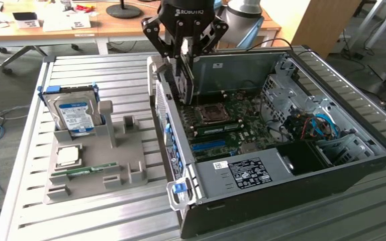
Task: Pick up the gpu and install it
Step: 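Pick up the gpu and move the gpu toward the slot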
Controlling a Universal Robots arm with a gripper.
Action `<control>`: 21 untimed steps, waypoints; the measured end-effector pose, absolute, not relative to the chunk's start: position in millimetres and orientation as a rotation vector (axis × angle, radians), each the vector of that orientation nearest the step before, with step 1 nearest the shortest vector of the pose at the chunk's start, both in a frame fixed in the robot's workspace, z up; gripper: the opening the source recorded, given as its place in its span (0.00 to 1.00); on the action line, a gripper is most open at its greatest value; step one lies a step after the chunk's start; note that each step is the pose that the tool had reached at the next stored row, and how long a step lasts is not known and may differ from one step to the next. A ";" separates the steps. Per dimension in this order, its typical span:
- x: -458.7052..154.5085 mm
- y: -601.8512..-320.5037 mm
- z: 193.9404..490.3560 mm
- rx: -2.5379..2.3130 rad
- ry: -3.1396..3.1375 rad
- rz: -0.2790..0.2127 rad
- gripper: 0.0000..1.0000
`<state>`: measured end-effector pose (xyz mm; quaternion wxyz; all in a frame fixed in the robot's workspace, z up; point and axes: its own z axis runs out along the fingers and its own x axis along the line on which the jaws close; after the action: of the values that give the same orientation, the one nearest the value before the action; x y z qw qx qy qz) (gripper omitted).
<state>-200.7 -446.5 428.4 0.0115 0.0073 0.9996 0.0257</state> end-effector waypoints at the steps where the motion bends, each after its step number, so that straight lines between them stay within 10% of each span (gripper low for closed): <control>1: -198.6 -446.5 428.4 0.023 3.117 0.080 0.27; 21: -159.1 -446.5 428.4 0.023 3.117 0.080 0.27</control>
<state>-159.1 -446.5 428.4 0.0115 0.0073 0.9996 0.0257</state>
